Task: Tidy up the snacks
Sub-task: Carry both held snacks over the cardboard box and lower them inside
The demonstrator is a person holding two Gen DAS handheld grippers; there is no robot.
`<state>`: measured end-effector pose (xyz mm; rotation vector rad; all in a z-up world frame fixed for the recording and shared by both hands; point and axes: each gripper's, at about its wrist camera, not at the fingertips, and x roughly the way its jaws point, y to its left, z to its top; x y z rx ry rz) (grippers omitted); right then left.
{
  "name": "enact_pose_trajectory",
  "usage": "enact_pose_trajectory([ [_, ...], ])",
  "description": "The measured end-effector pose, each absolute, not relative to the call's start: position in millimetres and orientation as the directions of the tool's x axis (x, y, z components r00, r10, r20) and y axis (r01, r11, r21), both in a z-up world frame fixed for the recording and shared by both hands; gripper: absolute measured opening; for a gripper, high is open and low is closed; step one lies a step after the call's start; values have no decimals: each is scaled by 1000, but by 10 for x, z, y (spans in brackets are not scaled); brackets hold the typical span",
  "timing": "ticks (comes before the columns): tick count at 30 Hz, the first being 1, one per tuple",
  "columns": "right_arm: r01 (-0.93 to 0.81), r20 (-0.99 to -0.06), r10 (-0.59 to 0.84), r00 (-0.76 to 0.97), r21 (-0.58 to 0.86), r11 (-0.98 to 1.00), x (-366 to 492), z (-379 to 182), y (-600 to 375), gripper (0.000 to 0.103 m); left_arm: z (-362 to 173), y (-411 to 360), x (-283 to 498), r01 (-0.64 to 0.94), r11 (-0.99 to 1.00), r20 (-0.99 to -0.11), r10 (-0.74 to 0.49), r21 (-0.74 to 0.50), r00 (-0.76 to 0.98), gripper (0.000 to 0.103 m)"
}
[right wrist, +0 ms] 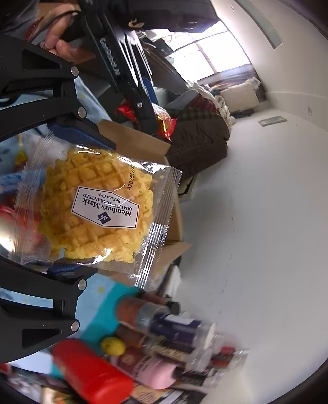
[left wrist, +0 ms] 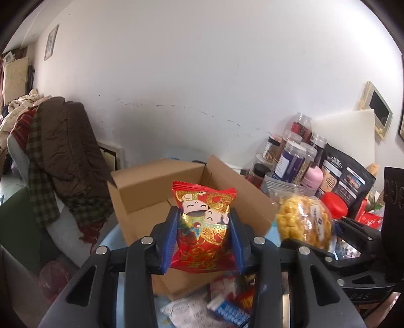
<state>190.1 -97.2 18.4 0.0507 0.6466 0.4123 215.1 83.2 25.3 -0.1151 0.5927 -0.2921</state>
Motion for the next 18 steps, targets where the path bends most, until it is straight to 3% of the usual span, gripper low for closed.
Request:
enact_pose_trajectory([
  [9,-378,-564,413,715,185,907,2549,247,-877,73,328,854,2700,182,978,-544,-206,-99,813,38],
  [18,-408,-591,425,685,172,897,3025,153,-741,73,71,929,3266,180,975,-631,-222,-132,743,38],
])
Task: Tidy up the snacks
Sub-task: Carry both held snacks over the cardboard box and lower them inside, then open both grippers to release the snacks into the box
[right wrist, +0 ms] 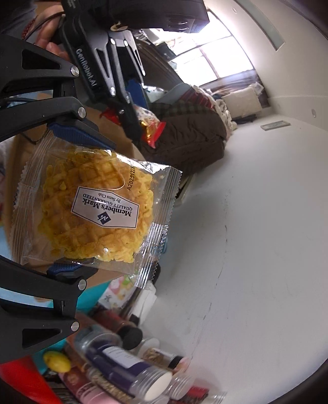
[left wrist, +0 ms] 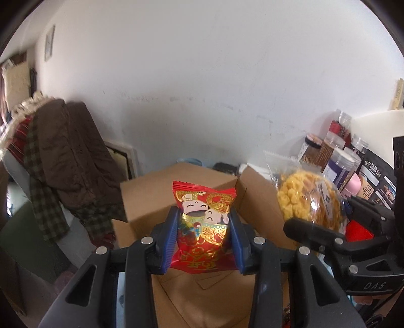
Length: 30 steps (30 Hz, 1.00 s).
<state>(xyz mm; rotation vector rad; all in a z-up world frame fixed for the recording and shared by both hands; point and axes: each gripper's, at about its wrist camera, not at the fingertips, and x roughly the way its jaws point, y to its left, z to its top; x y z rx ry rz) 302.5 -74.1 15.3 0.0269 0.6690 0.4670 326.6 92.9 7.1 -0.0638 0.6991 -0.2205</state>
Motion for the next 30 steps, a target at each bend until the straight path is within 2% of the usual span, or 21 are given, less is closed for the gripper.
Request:
enact_pose_trajectory([
  [7,-424,-637,414,650,148,893,3338,-12,-631,73,-203,892,3613,160,981,-697,-192,-111,691,38],
  [11,-420,-669,401,625,145,896,3470,-150,-587,74,-358,889,3721,180,973,-729,-229,-146,646,38],
  [23,-407,-738,340,583,98,908,3638,-455,-507,75,-573,793,3836,127,992,-789,-86,-10,608,38],
  [27,-370,-751,284,597,57,927,3638,-505,-519,76,-596,797,3856,113,994,-802,-66,2,594,38],
  [29,-363,-751,272,602,46,930,3619,-508,-537,91,-611,790,3855,94,995,-805,-31,31,592,38],
  [30,-360,-751,267,604,42,932,3607,-501,-545,93,-616,781,3854,94,995,-806,-24,39,591,39],
])
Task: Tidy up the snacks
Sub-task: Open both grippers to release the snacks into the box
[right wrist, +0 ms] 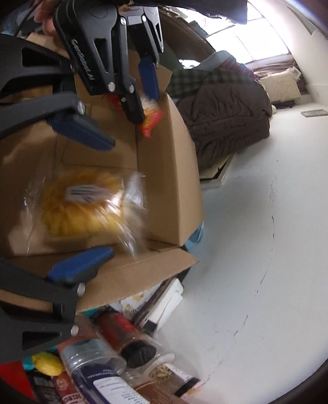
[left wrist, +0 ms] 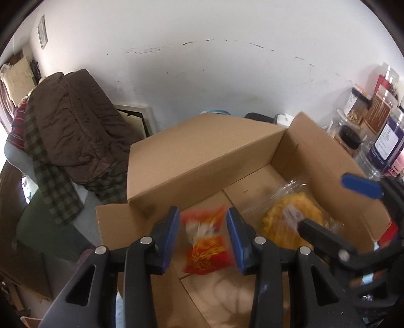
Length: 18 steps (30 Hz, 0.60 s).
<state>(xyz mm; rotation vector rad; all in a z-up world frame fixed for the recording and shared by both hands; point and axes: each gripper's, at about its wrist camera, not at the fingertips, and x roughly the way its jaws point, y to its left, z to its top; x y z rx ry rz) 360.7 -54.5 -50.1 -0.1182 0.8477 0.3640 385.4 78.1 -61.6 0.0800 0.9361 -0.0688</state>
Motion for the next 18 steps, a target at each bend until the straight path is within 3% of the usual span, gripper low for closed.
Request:
enact_pose_trajectory([
  [6,-342,-741,237,628,10,940,3510,-377,-607,94,-573,767,3763,80,995,-813,-4,52,583,40],
  [8,-334,-735,232,636,8,942,3458,-308,-634,94,-519,763,3711,79,995,-805,-5,53,594,56],
  [9,-327,-729,226,646,4,945,3425,-268,-654,94,-479,767,3685,82,995,-797,-13,47,604,58],
  [18,-309,-679,236,695,14,951,3075,98,-711,94,-14,825,3301,82,997,-736,-49,9,675,59],
])
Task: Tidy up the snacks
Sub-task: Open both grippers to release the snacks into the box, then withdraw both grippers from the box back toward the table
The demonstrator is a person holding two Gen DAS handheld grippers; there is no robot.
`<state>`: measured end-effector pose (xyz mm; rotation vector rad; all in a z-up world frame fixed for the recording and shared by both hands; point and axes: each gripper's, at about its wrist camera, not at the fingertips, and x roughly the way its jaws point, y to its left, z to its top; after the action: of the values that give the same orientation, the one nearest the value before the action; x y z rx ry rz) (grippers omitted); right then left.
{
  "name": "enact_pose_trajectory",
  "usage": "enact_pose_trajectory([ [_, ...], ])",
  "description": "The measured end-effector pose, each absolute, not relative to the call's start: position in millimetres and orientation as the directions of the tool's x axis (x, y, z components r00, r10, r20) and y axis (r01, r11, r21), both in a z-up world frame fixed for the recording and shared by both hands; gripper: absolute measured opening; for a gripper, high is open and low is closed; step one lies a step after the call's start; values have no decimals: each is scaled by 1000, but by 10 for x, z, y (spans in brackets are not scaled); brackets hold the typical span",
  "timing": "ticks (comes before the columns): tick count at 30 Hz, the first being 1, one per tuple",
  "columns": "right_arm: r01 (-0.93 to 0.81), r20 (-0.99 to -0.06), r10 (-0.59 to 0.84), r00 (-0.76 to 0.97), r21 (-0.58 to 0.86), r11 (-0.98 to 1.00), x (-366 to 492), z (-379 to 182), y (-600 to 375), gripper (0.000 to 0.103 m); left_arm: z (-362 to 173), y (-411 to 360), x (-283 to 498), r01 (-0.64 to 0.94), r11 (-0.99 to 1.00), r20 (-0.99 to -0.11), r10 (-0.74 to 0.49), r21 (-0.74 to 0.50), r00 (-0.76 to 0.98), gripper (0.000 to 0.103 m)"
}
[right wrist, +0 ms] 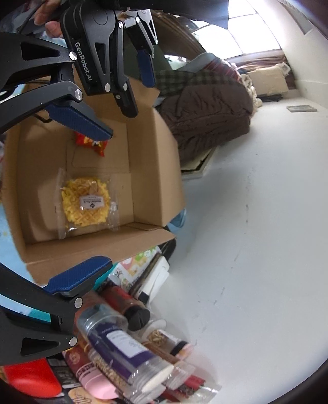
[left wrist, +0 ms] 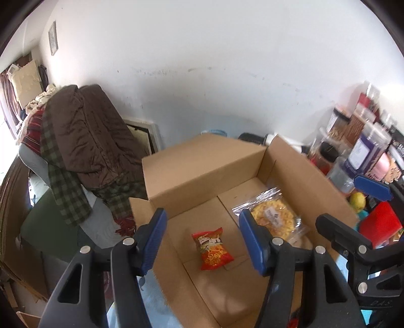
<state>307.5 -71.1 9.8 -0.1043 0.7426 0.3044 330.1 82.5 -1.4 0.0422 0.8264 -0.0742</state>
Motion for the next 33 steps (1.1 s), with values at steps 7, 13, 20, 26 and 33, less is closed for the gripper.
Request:
enact_pose_trajectory([
  [7,-298,-625,240,743,12,954,2677,430,-745,94,360,872,2923,107,994,-679,-99,-31,728,59],
  [13,-276,-579,224,784,-2,961,2303,681,-767,95,615,902,2549,116,993,-631,-108,-29,768,59],
  [20,-251,-526,200,826,-27,968,1805,865,-794,95,843,897,2069,135,991,-582,-122,-21,804,59],
  [26,-237,-494,186,849,-41,971,1382,943,-847,99,925,850,1663,169,985,-551,-154,-24,820,62],
  [33,-196,-482,152,863,-42,980,941,927,-991,101,900,808,1260,203,979,-520,-192,-36,832,82],
])
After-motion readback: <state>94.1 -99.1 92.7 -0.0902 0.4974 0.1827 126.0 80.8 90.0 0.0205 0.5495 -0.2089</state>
